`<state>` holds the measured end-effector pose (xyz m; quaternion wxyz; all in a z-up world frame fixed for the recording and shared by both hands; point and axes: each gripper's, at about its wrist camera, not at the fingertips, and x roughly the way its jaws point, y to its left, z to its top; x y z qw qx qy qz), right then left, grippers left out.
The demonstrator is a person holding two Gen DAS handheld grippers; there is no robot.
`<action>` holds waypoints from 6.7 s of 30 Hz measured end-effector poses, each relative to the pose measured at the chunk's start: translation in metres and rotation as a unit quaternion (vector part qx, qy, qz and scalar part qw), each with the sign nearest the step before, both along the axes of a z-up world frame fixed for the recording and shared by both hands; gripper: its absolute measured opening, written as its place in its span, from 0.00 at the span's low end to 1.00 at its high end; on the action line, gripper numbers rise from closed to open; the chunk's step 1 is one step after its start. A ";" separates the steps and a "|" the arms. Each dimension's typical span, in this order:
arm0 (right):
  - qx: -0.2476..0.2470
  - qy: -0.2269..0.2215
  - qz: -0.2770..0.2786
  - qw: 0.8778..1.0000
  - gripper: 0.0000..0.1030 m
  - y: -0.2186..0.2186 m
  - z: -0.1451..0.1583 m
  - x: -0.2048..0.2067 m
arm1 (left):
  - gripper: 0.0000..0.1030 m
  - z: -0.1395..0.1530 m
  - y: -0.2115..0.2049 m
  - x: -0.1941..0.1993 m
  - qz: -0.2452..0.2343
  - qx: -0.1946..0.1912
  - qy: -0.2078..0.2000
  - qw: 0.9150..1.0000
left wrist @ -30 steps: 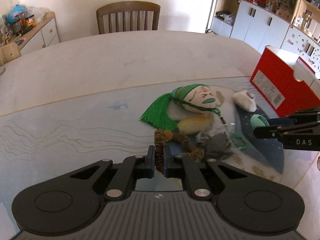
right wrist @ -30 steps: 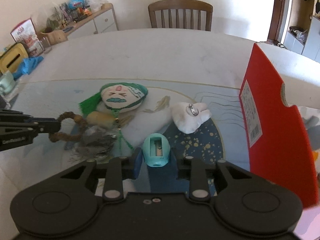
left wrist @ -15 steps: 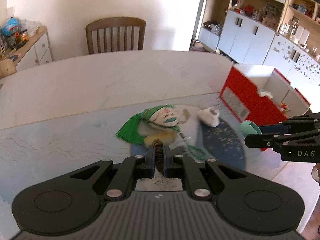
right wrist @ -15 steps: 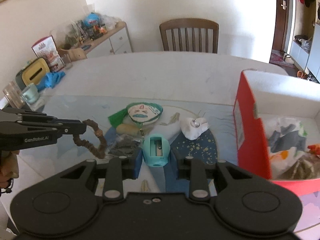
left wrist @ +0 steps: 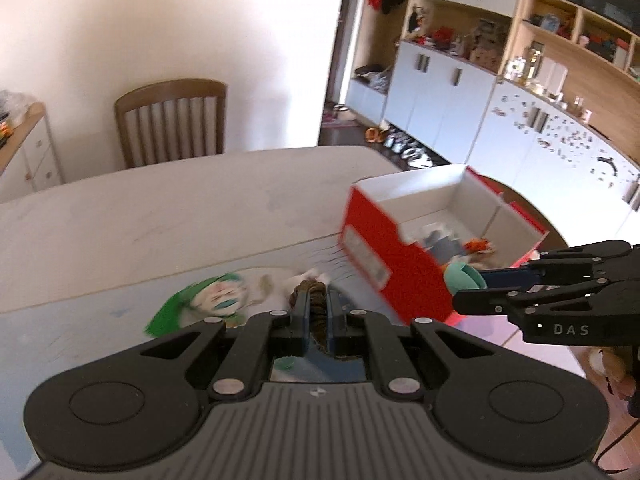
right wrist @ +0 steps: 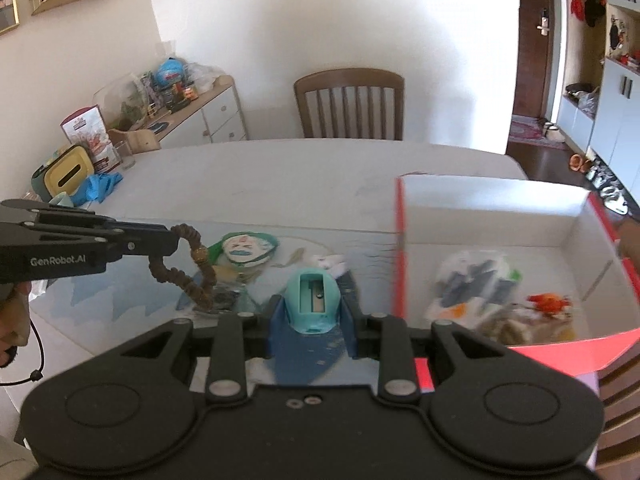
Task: Organize objects
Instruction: 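Carry the bracelet with left tool while right tool carries the sharpener into red box, then open left tool to drop the bracelet while right tool releases the sharpener, then withdraw both tools from the red box back over the table, then move left tool to the clear seed bag while right tool moves to the white plush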
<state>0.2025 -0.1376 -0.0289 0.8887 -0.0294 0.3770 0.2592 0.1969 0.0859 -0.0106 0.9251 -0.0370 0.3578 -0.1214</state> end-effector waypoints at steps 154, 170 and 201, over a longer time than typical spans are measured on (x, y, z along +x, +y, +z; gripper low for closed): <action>0.046 -0.065 -0.067 0.995 0.97 -0.061 0.024 0.019 | 1.00 0.012 -0.065 0.037 0.008 -0.018 -0.029 0.999; 0.046 -0.050 -0.067 0.995 0.97 -0.001 0.008 0.008 | 1.00 -0.023 0.005 0.007 0.007 -0.023 -0.029 0.999; -0.034 0.017 -0.049 0.998 0.90 0.087 -0.064 0.049 | 1.00 -0.133 0.062 0.004 0.065 0.041 0.009 0.997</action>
